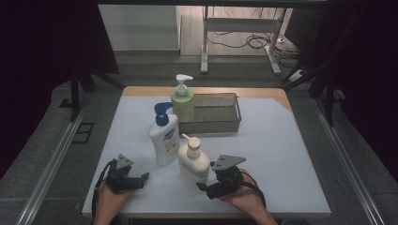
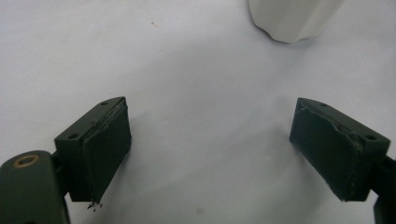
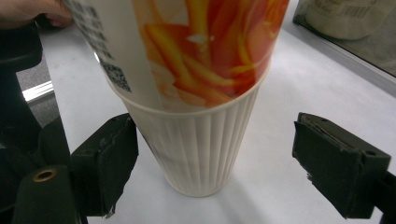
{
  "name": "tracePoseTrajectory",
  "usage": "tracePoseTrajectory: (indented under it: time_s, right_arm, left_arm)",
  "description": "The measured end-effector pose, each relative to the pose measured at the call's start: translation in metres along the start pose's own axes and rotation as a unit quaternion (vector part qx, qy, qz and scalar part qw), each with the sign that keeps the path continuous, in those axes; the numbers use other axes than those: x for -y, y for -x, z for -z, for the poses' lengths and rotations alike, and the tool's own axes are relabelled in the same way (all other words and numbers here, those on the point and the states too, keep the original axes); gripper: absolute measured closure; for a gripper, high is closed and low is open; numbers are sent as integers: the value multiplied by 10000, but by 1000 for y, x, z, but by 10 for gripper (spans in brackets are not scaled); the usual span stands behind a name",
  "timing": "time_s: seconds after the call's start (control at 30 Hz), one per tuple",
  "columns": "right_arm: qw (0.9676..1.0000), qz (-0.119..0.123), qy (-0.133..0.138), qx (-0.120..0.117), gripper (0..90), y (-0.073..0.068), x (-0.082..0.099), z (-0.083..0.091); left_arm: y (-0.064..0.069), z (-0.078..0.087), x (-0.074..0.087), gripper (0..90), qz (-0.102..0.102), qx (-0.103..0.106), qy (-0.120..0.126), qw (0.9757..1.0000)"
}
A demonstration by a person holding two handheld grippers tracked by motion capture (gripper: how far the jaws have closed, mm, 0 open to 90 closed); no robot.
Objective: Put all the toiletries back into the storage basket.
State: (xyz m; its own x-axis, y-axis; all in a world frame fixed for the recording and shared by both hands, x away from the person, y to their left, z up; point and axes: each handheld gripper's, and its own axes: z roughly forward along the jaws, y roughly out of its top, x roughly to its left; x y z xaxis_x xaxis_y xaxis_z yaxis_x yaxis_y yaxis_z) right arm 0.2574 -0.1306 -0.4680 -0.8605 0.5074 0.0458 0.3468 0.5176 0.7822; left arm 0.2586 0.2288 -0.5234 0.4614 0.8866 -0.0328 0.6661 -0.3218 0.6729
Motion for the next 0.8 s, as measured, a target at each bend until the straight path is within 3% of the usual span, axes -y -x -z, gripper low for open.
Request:
tracePoseTrajectory:
  time_s: [0.27,0.57,0.8]
  right_arm:
    - [10000,-2,68,26,190,1,-2,-1]
    - [9998,168,114,85,232,1,-6,-1]
    - [9998,65,173,23,275,2,-13,-3]
  left_arm:
    - [0,0,0,122,0,1,0,10000]
    - [0,0,0,122,-2,-1,1,10000]
    - [0,0,0,122,-2,-1,1,10000]
